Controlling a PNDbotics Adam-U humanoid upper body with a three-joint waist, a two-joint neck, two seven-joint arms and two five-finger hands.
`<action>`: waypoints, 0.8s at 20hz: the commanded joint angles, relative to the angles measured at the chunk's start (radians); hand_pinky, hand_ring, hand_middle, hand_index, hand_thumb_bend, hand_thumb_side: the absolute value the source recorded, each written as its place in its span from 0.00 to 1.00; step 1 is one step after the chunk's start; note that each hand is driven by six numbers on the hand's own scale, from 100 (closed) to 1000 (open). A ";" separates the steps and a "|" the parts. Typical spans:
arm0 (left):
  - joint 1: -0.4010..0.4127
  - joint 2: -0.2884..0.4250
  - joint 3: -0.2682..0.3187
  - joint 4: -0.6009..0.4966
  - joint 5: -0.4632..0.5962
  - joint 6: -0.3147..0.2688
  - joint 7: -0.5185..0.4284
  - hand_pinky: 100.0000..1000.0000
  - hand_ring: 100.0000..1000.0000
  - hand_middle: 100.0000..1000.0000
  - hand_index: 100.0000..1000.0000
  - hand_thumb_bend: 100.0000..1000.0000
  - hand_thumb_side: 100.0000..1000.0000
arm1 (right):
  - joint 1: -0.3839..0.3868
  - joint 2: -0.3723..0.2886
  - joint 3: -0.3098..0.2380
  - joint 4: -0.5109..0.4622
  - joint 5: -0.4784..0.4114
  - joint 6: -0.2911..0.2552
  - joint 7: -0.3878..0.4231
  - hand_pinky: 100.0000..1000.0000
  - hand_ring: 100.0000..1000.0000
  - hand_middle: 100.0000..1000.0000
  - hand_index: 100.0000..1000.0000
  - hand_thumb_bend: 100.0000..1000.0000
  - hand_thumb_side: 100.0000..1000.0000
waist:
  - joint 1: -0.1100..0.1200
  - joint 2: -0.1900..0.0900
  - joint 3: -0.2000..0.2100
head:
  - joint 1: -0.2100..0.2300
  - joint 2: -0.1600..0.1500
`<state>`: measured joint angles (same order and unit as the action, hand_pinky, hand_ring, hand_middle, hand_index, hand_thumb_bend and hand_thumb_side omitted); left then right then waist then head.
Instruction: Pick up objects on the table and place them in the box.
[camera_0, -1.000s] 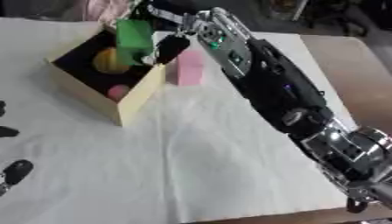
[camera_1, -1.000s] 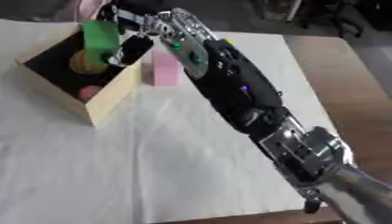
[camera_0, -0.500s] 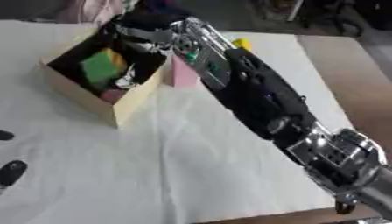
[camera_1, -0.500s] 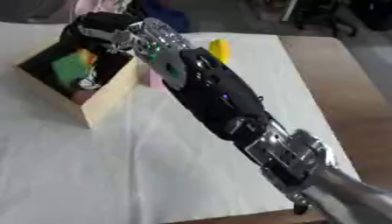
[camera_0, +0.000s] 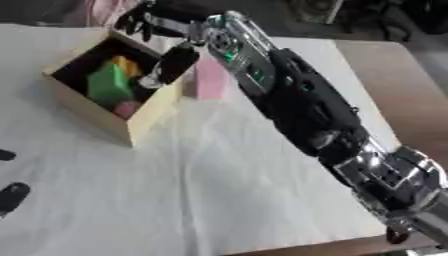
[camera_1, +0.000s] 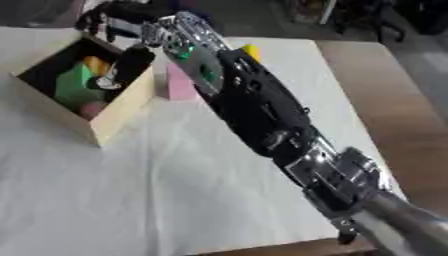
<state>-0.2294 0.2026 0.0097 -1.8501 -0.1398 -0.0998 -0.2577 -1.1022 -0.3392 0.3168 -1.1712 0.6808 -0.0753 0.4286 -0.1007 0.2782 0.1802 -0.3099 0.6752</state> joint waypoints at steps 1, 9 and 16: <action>-0.006 0.013 0.002 -0.016 0.003 0.003 0.002 0.74 0.60 0.82 0.79 0.65 0.35 | -0.013 -0.062 -0.051 0.043 -0.015 0.030 -0.023 0.78 0.75 0.85 0.94 0.43 0.35 | -0.004 -0.005 -0.001 | 0.001 -0.015; -0.009 0.015 0.001 -0.017 0.002 0.002 0.002 0.74 0.60 0.82 0.79 0.65 0.35 | 0.003 -0.091 -0.114 0.198 0.076 0.042 -0.070 0.83 0.85 0.92 0.96 0.42 0.28 | -0.006 -0.004 0.007 | -0.008 -0.024; -0.014 0.019 0.000 -0.019 0.003 0.001 -0.001 0.74 0.60 0.82 0.79 0.65 0.36 | 0.015 -0.087 -0.157 0.321 0.132 0.051 -0.091 0.83 0.84 0.90 0.96 0.44 0.34 | -0.011 0.000 0.022 | -0.021 -0.033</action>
<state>-0.2310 0.2027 0.0097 -1.8500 -0.1398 -0.0989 -0.2568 -1.0712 -0.4009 0.1745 -0.8582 0.8006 -0.0256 0.3449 -0.1012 0.2836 0.2024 -0.3259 0.6571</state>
